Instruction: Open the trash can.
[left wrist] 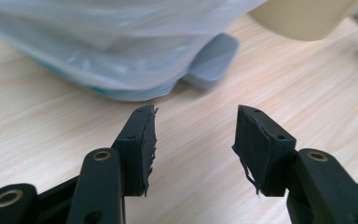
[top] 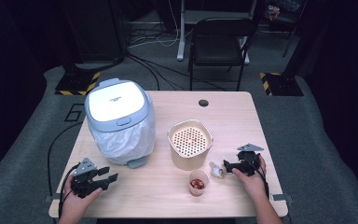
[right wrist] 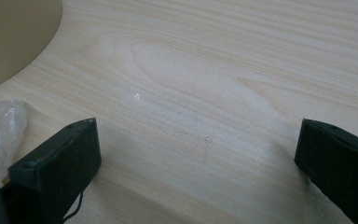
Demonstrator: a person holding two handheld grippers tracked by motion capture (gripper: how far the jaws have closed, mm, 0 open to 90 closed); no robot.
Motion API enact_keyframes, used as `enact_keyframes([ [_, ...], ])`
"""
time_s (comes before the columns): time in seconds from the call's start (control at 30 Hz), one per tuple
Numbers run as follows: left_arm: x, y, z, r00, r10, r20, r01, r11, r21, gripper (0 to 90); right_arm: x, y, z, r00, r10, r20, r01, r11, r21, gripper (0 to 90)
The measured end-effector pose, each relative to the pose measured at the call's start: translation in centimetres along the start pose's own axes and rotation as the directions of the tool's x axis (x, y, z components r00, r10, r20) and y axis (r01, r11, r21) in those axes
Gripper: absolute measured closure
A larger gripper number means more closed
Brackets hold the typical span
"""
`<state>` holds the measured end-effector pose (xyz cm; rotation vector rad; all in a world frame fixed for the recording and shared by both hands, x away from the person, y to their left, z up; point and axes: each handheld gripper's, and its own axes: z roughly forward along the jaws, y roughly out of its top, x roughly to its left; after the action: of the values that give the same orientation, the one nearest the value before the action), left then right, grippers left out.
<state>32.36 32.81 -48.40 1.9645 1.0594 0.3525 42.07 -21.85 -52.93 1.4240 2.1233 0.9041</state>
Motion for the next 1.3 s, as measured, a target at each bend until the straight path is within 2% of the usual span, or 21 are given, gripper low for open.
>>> enact_keyframes([
  [0.03,0.0,0.0,0.0,1.0,0.0,0.0,0.0,1.0,0.0,48.9,0.0,0.0,0.0,1.0,0.0,0.0,0.0,1.0,0.0,0.0],
  [0.1,-0.9,0.2,0.3,0.9996,-0.011,0.026,0.011,0.9999,0.004,49.1,0.0,0.0,0.0,1.0,0.0,0.0,0.0,1.0,0.0,0.0],
  [0.23,-1.6,0.5,0.8,0.9989,0.021,0.043,-0.021,0.9996,0.016,49.8,0.0,0.0,0.0,1.0,0.0,0.0,0.0,1.0,0.0,0.0],
  [0.3,-2.1,0.6,1.1,0.9993,0.027,0.026,-0.027,0.9996,0.009,50.7,0.0,0.0,0.0,1.0,0.0,0.0,0.0,1.0,-0.001,0.0],
  [0.33,-2.1,0.8,1.1,0.9985,0.049,0.023,-0.049,0.9985,0.023,50.7,0.0,0.0,0.0,1.0,0.0,0.0,0.0,1.0,0.0,0.0],
  [0.37,-2.2,0.9,1.3,0.9983,0.058,0.01,-0.058,0.9982,0.016,50.7,0.0,0.0,0.0,1.0,0.0,0.0,0.0,1.0,-0.001,0.0],
  [0.4,-2.6,1.1,1.6,0.9993,0.029,-0.024,-0.028,0.9995,0.012,50.9,0.0,0.0,0.0,1.0,0.0,0.0,0.0,1.0,0.0,0.0],
  [0.47,-2.8,1.2,1.9,0.9984,0.014,-0.055,-0.014,0.9999,0.003,52.8,0.0,0.0,0.0,1.0,0.0,-0.001,0.0,1.0,-0.001,0.0],
  [0.6,-3.5,1.4,2.7,0.997,0.01,-0.077,-0.009,0.9999,0.011,57.7,0.0,0.0,0.0,1.0,0.0,-0.001,0.0,1.0,-0.001,0.0],
  [0.7,-4.2,1.6,3.4,0.9935,0.012,-0.113,-0.012,0.9999,0.0,61.1,0.0,0.0,0.0,1.0,0.0,-0.001,0.0,1.0,-0.001,0.0],
  [0.77,-4.6,1.8,3.8,0.989,0.006,-0.148,-0.009,0.9998,-0.02,61.4,0.0,0.0,0.0,1.0,0.0,-0.001,0.0,1.0,-0.001,0.0],
  [0.8,-4.6,1.8,3.8,0.989,0.006,-0.148,-0.009,0.9998,-0.02,61.7,0.0,0.0,0.0,1.0,0.0,-0.001,0.0,1.0,-0.001,0.0],
  [0.83,-5.4,1.9,4.4,0.985,-0.08,-0.153,0.073,0.9962,-0.048,62.5,0.0,0.0,0.0,1.0,0.0,-0.001,0.0,1.0,-0.001,0.0],
  [0.93,-5.6,2.1,5.1,0.9808,-0.076,-0.179,0.066,0.9957,-0.065,64.2,0.0,0.0,0.0,1.0,0.0,-0.001,0.0,1.0,-0.001,0.0],
  [0.97,-5.7,2.0,5.3,0.9784,-0.089,-0.187,0.077,0.9946,-0.071,65.7,0.0,0.0,0.0,1.0,0.0,-0.001,0.0,1.0,-0.001,0.0],
  [1.03,-5.6,2.0,5.4,0.9778,-0.087,-0.191,0.075,0.9947,-0.071,67.3,0.0,0.0,0.0,1.0,0.0,-0.001,0.0,1.0,-0.001,0.0],
  [1.1,-5.6,2.0,5.9,0.9716,-0.112,-0.208,0.098,0.9922,-0.077,71.3,0.0,0.0,0.0,1.0,0.0,-0.001,0.0,1.0,-0.001,0.0],
  [1.17,-5.6,2.0,6.0,0.97,-0.119,-0.212,0.106,0.9917,-0.072,74.5,0.0,0.0,0.0,1.0,0.0,-0.001,0.0,1.0,-0.001,0.0],
  [1.2,-5.7,2.0,6.3,0.9625,-0.134,-0.235,0.121,0.9901,-0.071,76.3,0.0,0.0,0.0,1.0,0.0,-0.001,0.0,1.0,-0.002,0.0],
  [1.23,-5.6,2.0,6.4,0.9606,-0.135,-0.243,0.119,0.9897,-0.08,77.6,0.0,0.0,0.0,1.0,0.0,-0.001,0.0,1.0,-0.001,0.0],
  [1.3,-5.6,2.0,6.5,0.9608,-0.139,-0.24,0.124,0.9894,-0.076,78.7,0.0,0.0,0.0,1.0,0.0,-0.001,0.0,1.0,-0.001,0.0],
])
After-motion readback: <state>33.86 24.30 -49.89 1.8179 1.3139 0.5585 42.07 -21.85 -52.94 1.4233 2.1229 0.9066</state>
